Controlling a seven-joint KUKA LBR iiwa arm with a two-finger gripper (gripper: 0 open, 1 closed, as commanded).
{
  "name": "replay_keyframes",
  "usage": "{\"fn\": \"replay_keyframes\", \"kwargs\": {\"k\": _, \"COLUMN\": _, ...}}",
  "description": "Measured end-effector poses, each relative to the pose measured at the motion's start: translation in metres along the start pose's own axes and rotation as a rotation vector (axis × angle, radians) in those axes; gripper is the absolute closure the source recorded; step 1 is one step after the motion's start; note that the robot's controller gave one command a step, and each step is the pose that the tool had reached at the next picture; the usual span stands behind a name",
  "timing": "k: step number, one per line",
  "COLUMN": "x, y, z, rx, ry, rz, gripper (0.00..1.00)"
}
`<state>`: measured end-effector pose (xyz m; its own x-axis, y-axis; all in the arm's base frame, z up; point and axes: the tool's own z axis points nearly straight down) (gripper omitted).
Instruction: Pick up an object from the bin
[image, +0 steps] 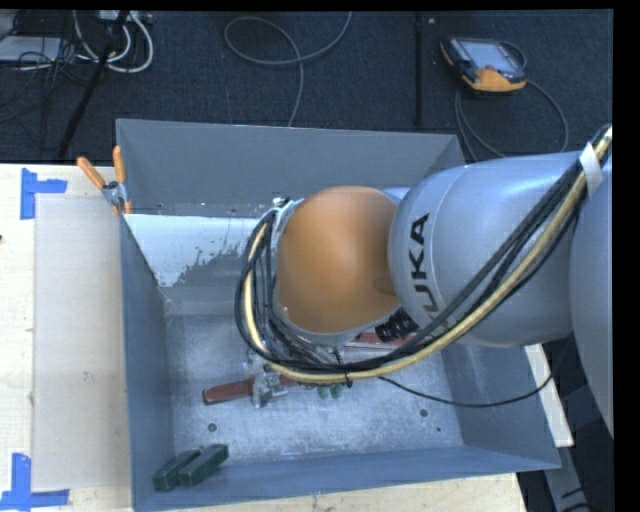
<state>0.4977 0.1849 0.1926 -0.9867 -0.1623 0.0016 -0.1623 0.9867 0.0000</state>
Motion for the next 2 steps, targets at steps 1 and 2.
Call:
{"fn": "replay_keyframes", "kwargs": {"k": 1, "x": -0.0008, "y": 0.0001, "z": -0.0069, "rx": 0.0, "ry": 0.001, "rz": 0.002, "gripper": 1.0}}
{"fn": "replay_keyframes", "kwargs": {"k": 2, "x": -0.002, "y": -0.0002, "z": -0.0144, "rx": 0.0, "ry": 0.0, "rz": 0.001, "gripper": 1.0}}
